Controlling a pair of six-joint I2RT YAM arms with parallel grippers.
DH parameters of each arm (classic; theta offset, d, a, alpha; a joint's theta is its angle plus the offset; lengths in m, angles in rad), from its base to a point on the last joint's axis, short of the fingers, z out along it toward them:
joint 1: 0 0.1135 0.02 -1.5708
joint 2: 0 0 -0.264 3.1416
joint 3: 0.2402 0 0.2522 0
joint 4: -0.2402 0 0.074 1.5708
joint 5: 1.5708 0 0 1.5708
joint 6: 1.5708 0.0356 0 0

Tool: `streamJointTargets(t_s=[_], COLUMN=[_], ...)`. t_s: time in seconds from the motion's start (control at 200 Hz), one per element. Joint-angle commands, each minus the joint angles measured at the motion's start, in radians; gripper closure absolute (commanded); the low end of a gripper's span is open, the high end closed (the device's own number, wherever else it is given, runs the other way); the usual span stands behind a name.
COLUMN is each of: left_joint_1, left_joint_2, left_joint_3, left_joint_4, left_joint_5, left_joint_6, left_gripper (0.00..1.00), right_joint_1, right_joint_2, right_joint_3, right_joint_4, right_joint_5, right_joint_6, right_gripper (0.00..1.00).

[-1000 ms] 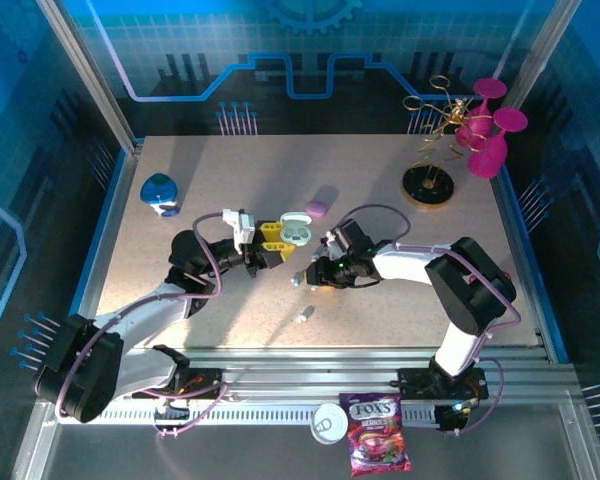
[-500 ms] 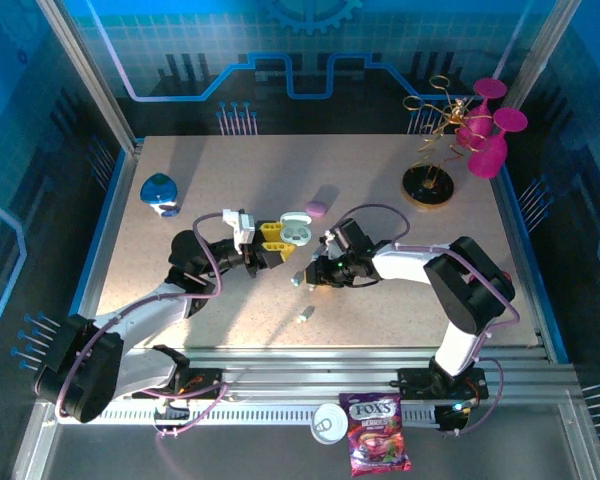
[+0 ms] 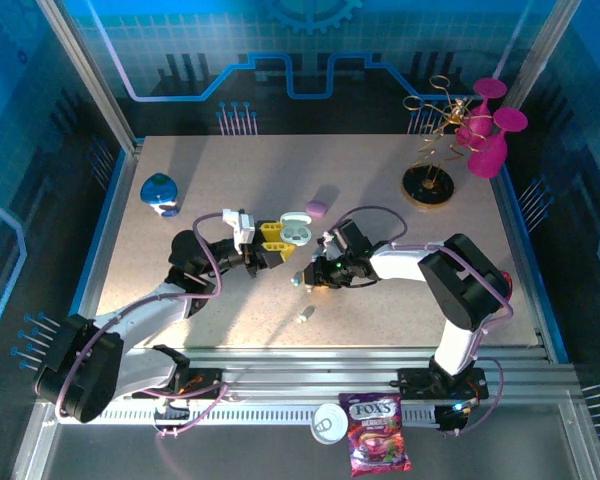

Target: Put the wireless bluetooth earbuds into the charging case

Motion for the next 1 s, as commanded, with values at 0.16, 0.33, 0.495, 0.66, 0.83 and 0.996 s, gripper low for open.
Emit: streamJointTargets(t_s=[0.16,0.33,0.495,0.66,0.83,0.996], left_joint_1=[0.005,0.005,0.005,0.005,0.005,0.005], left_joint_2=[-0.010,-0.013,-0.011,-0.011,-0.015,-0.012], left_joint_3=[-0.015,-0.014,-0.014,-0.015,-0.017,-0.016], left_joint_4=[0.022,0.021,0.023,0.026,0.020,0.022], left_joint_5=[0.013,0.011,0.011,0.011,0.009,0.009], left_joint_6=[0.026,0.028,0.028,0.025,0.029,0.028], left_gripper=[0.81,0.81,0.81,0.81,0.81,0.81], right_joint_1=[0.016,0.019,0.022,0.027,0.037,0.041], right_joint_2=[0.034,-0.001,-0.028,-0.017,-0.015,-0.010], right_joint_3=[0.002,-0.009,-0.010,-0.004,-0.001,-0.001], right_joint_4=[0.020,0.029,0.011,0.007,0.013,0.016], right_joint_5=[-0.038,-0.064,-0.065,-0.068,-0.073,-0.076], right_joint_6=[-0.007,-0.008,-0.018,-0.023,-0.020,-0.022], right_gripper=[0.65,0.67,0.68,0.72,0.72,0.73])
